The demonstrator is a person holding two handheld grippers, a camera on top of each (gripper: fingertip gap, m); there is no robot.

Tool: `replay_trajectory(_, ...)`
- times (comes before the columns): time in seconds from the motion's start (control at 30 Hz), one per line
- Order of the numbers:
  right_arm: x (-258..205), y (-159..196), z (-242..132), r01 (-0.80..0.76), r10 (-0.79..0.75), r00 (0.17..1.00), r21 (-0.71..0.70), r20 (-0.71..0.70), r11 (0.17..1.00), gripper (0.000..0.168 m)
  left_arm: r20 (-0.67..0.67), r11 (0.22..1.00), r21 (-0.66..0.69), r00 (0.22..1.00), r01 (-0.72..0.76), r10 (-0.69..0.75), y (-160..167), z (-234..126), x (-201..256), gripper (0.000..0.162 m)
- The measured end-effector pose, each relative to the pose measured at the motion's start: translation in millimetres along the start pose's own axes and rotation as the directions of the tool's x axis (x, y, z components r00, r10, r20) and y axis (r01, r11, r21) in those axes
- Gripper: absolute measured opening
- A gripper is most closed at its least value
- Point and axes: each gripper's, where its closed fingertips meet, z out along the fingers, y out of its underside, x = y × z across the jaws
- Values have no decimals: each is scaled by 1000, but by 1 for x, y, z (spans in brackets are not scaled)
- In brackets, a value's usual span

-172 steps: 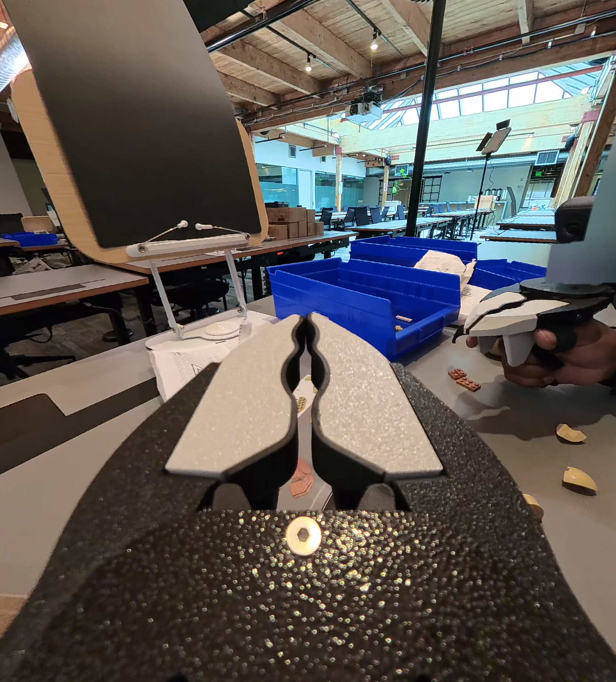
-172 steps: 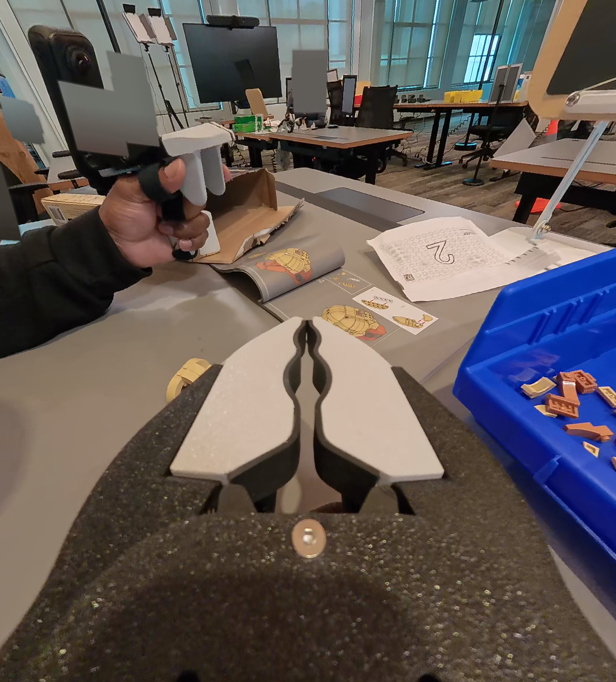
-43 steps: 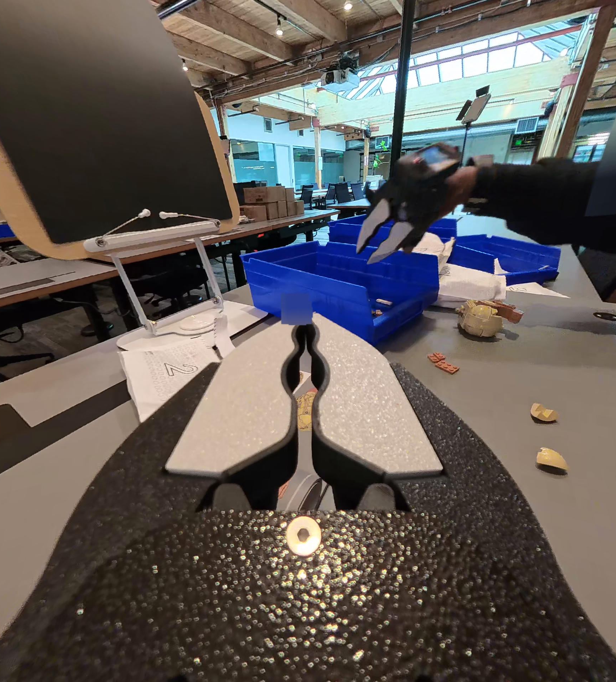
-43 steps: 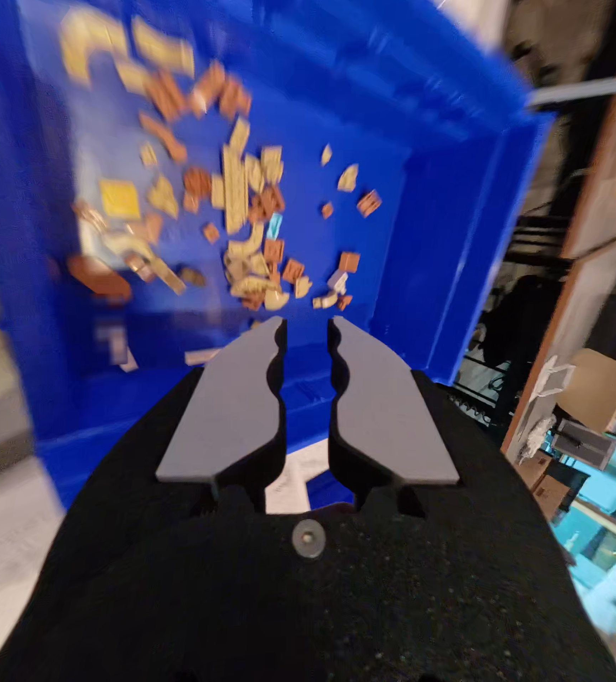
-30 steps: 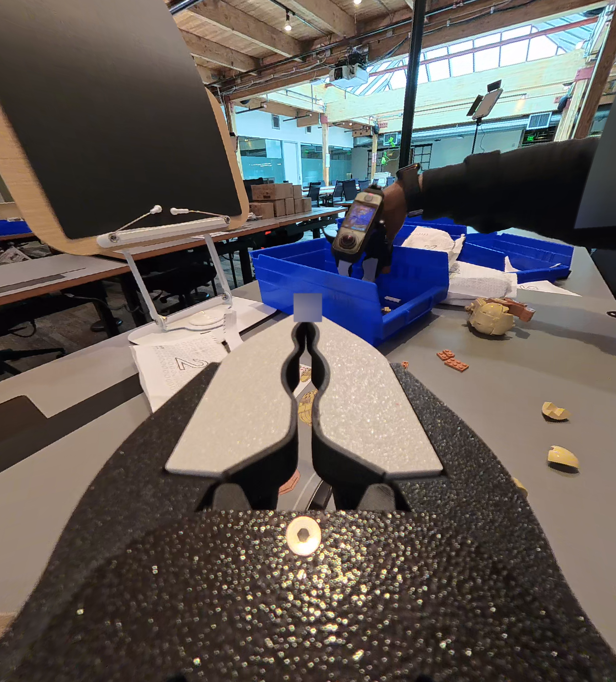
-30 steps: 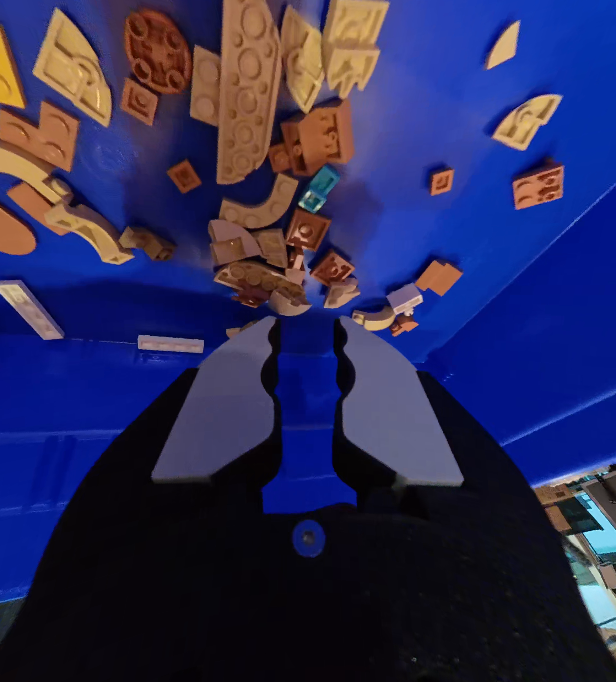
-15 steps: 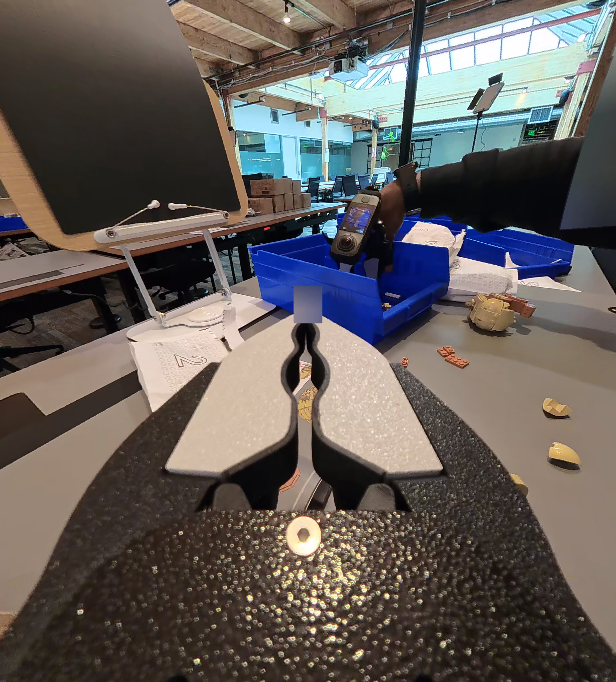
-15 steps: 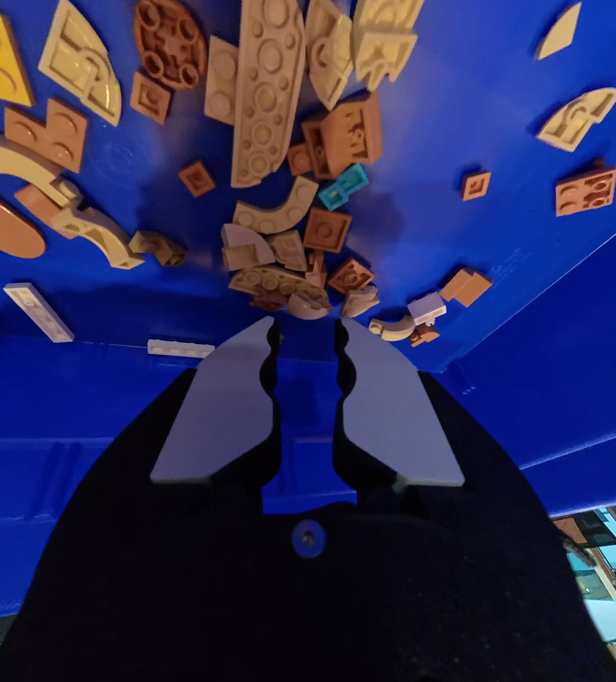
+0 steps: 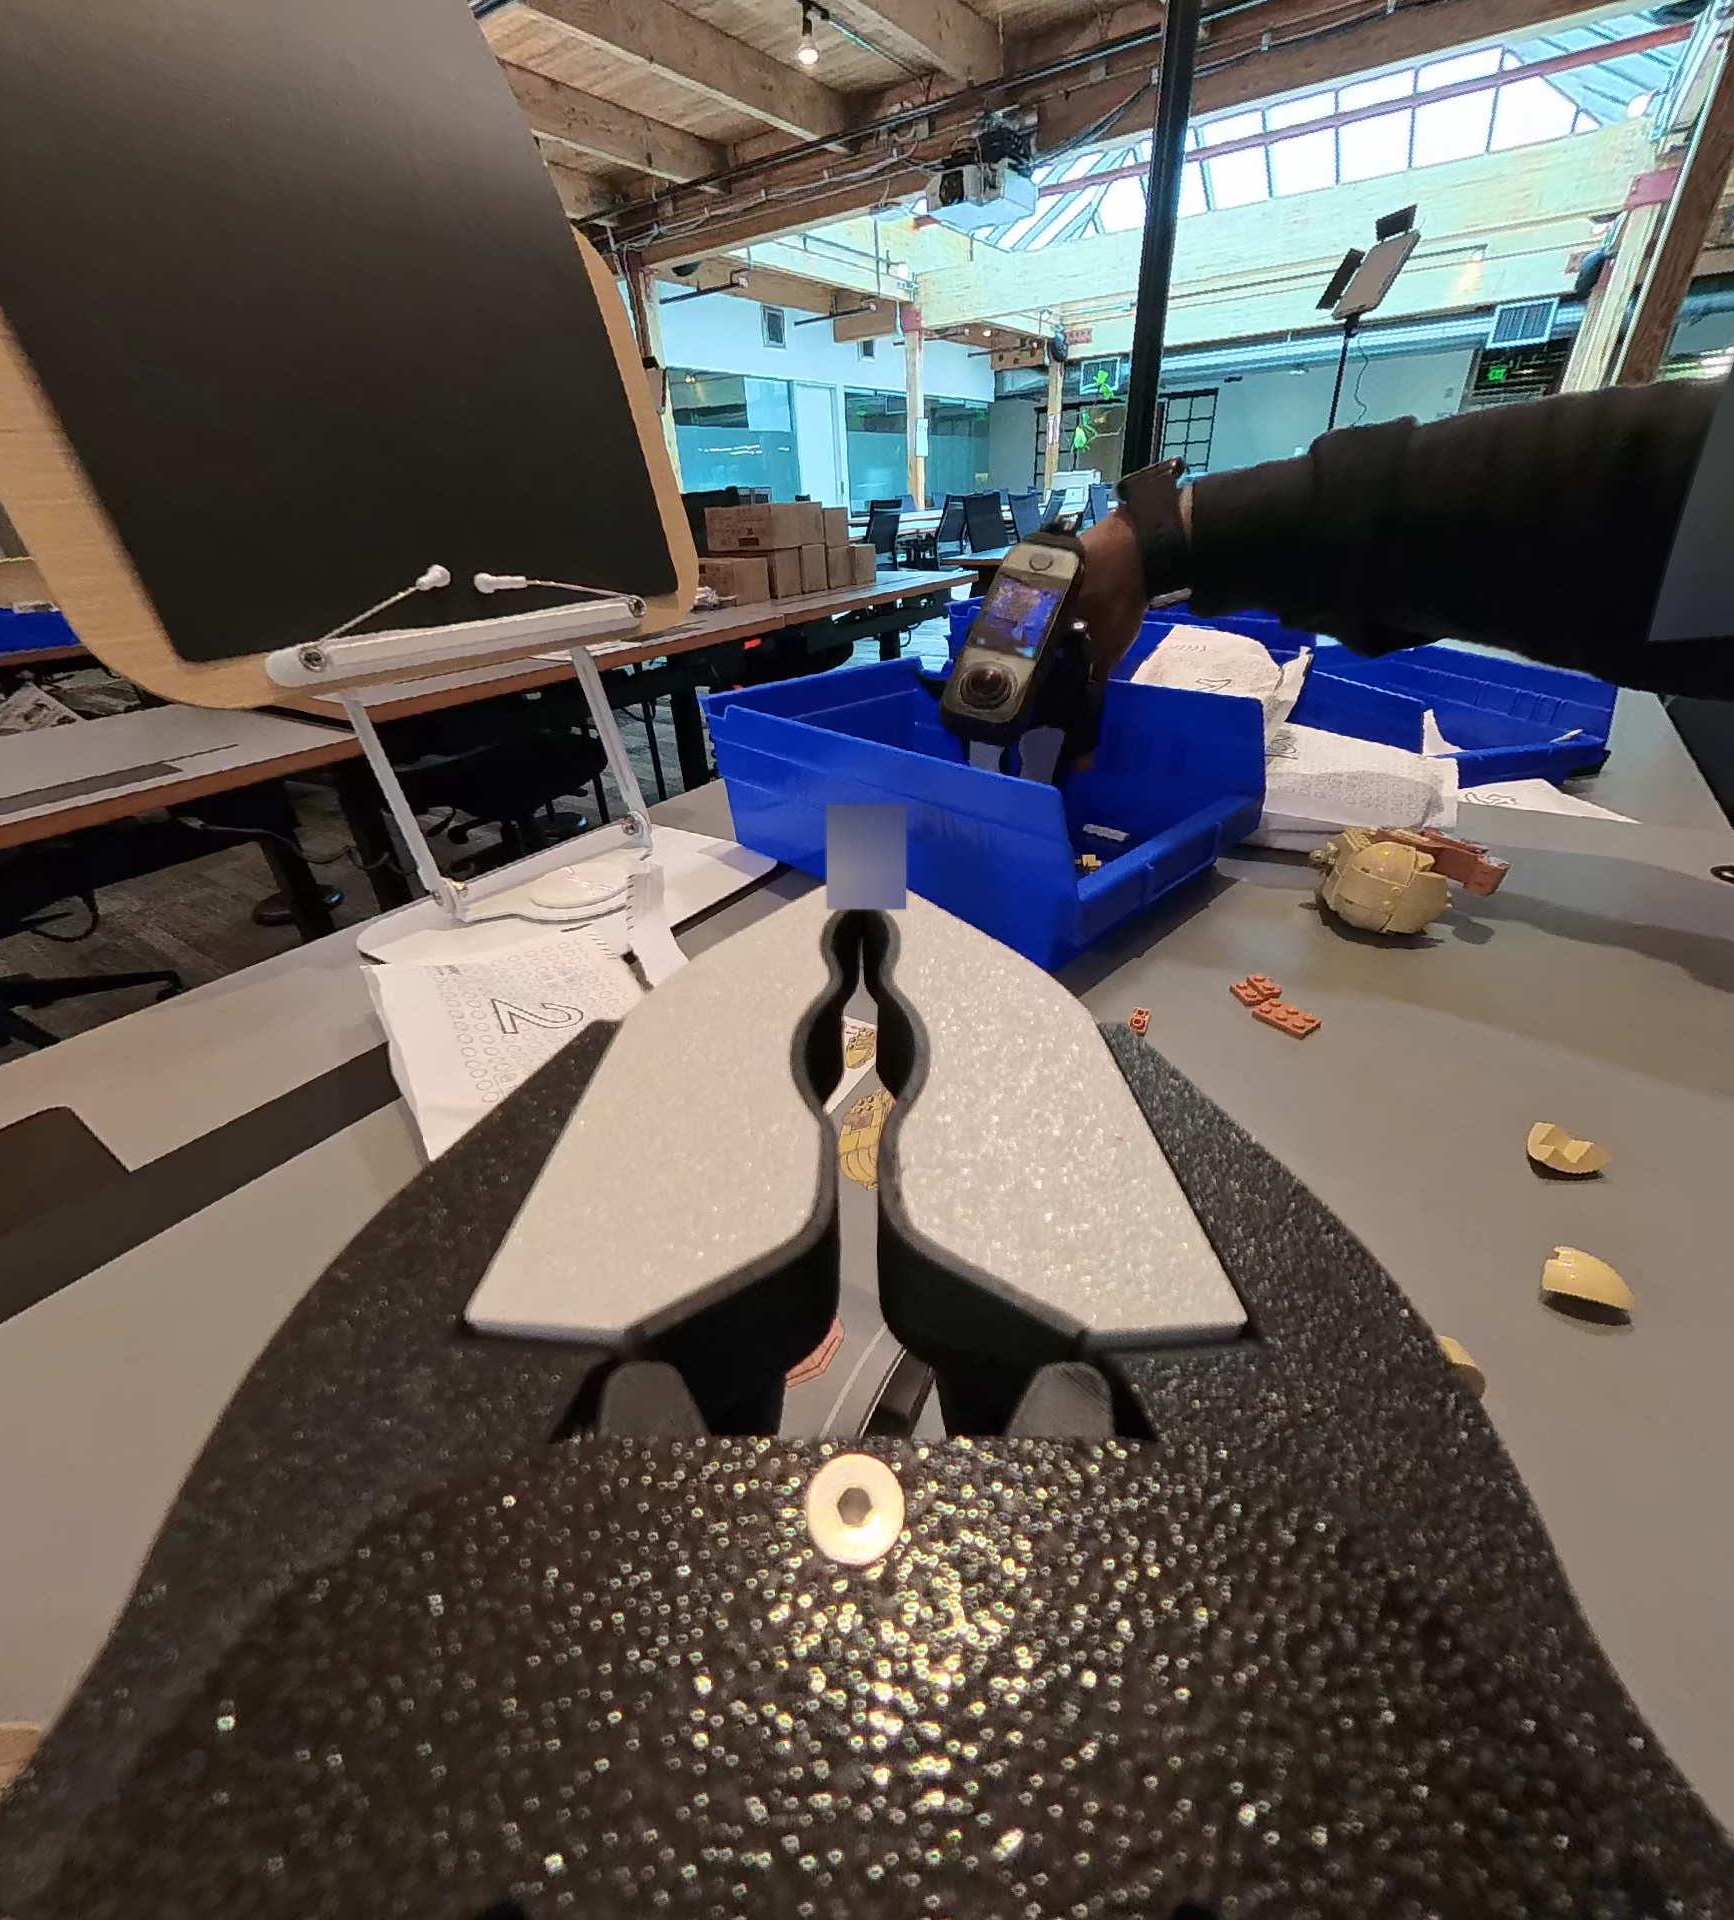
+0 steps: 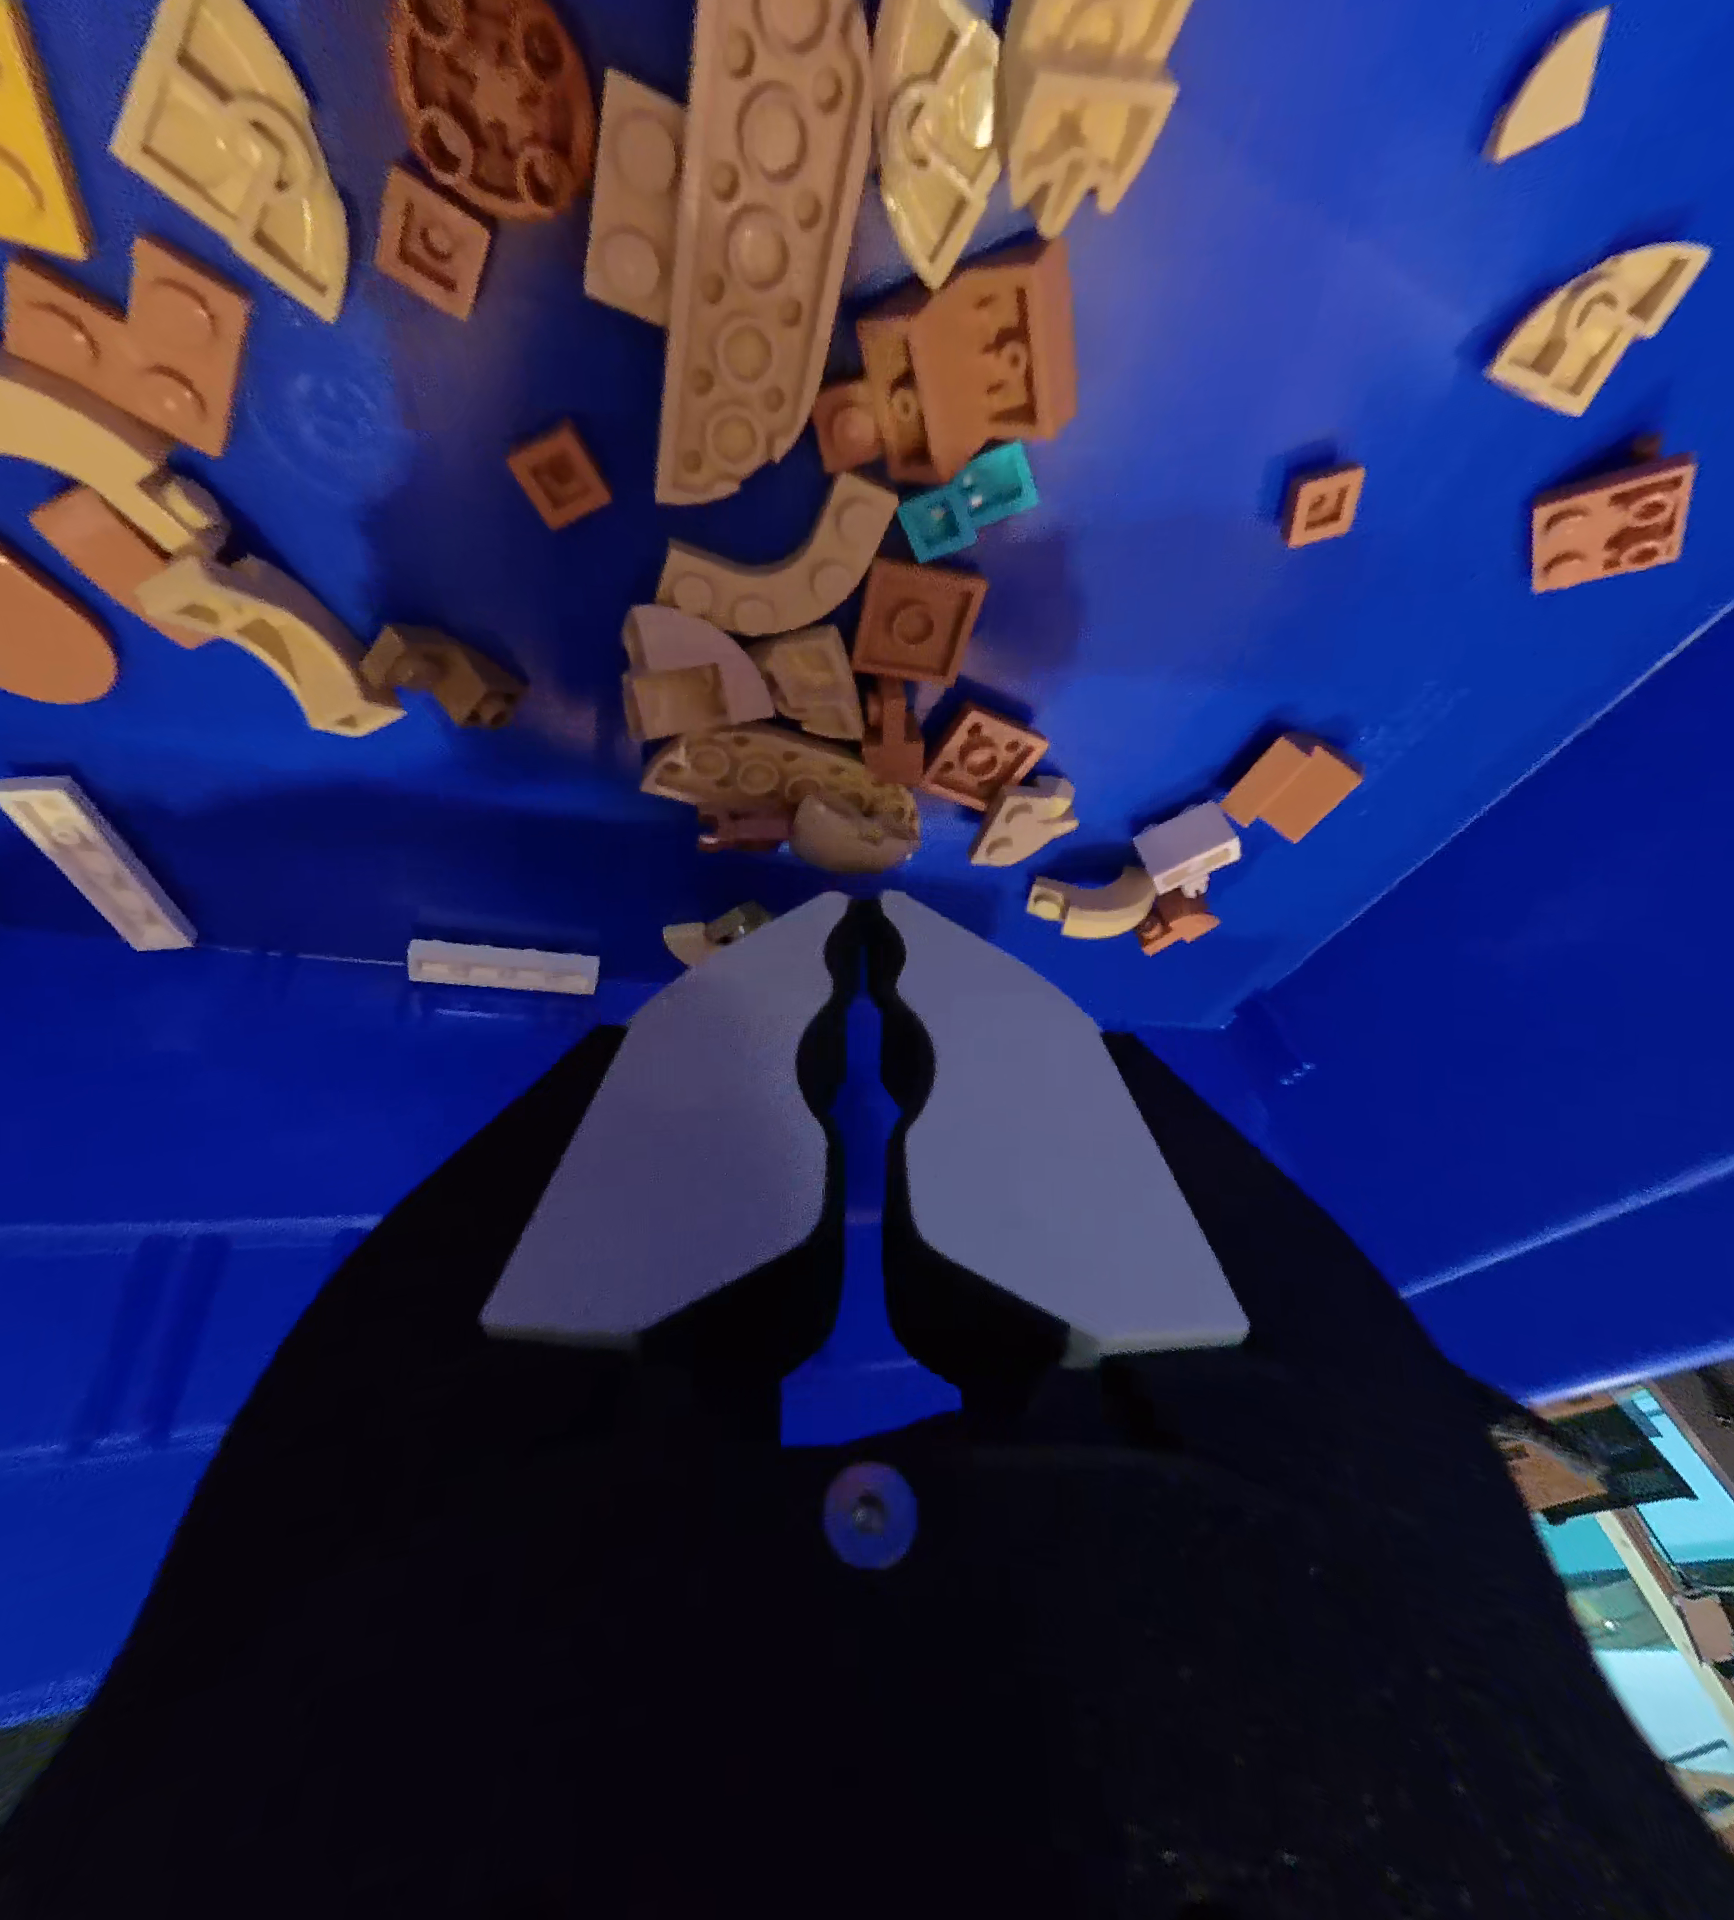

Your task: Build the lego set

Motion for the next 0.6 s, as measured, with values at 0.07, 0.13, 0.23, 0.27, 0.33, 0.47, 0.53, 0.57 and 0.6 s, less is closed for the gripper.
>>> replay_trajectory(0.07,0,1,-6,-17,17,1000,18,-11,1000,0,-2,1000,3,1000,2,-2,-1,0,0,0)
replay_trajectory(0.13,2,3,-9,-32,33,999,29,-28,999,8,-5,1000,5,1000,2,-2,-2,0,2,0)
replay_trajectory(0.23,2,3,-7,-38,39,999,32,-33,999,19,-11,1000,4,1000,-5,5,-3,1,4,0)
replay_trajectory(0.27,1,1,-5,-31,32,999,33,-33,999,20,-12,1000,3,1000,-8,8,-3,1,5,0)
replay_trajectory(0.33,0,-2,-1,-22,23,999,39,-26,999,24,-11,1000,-1,1000,-15,14,-3,2,6,0)
replay_trajectory(0.47,0,-7,4,-21,21,1000,49,-8,999,30,-8,1000,-9,1000,-14,14,0,2,5,0)
replay_trajectory(0.53,1,-7,4,-21,22,1000,48,-9,999,29,-9,1000,-12,1000,-13,13,1,2,4,0)
replay_trajectory(0.57,-1,-7,5,-21,20,1000,47,7,999,24,-11,1000,-13,1000,-11,11,1,3,5,0)
replay_trajectory(0.6,-2,-7,5,-19,18,1000,45,18,999,22,-13,1000,-14,1000,-10,10,2,3,5,0)
